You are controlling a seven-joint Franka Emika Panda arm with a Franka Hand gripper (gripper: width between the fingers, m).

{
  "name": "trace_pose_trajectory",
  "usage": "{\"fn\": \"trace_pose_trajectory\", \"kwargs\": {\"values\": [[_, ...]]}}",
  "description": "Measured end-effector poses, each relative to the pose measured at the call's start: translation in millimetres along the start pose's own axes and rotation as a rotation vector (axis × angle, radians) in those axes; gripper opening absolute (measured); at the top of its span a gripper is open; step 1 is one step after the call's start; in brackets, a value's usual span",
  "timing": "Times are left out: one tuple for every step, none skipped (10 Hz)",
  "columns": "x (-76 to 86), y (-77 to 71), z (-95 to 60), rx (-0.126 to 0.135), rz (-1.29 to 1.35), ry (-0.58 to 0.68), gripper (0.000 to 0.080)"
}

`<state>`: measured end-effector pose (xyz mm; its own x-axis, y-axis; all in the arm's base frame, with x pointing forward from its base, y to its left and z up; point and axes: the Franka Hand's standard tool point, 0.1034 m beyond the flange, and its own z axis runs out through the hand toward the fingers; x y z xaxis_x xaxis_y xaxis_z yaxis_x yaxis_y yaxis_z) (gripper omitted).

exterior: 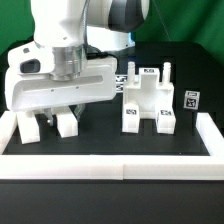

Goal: Assemble chair

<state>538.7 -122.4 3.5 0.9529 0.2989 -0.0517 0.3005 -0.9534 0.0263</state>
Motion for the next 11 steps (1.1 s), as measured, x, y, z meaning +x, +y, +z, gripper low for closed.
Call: {"fn": "trace_pose_trajectory", "kwargs": {"values": [[0.6,-0.2,-2.8,0.002,0.003,0.001,0.0293],[1.2,-1.9,-10.5,0.010,0.021,-0.001,0.0293],[1.4,-6.8,-24.6,0.021,0.050,-0.001,0.0293],[2.5,-12.3,-36.8,0.032,0.087,-0.001,0.0293],[5.7,-17.7,-50.8,0.044,0.117,0.001,0.0293],[6.8,-19.8,-59.6,0.053,0.136,-0.001,0.0293],[9.5,-17.6,-62.3,0.053,0.125,0.004,0.0293],[14.3,-11.9,-60.7,0.048,0.113,0.008,0.0293],[18.5,-9.0,-56.0,0.044,0.112,0.006,0.0293],[20.2,-8.1,-53.2,0.043,0.111,0.005,0.0293],[19.9,-7.8,-51.3,0.041,0.100,0.004,0.0293]]}}
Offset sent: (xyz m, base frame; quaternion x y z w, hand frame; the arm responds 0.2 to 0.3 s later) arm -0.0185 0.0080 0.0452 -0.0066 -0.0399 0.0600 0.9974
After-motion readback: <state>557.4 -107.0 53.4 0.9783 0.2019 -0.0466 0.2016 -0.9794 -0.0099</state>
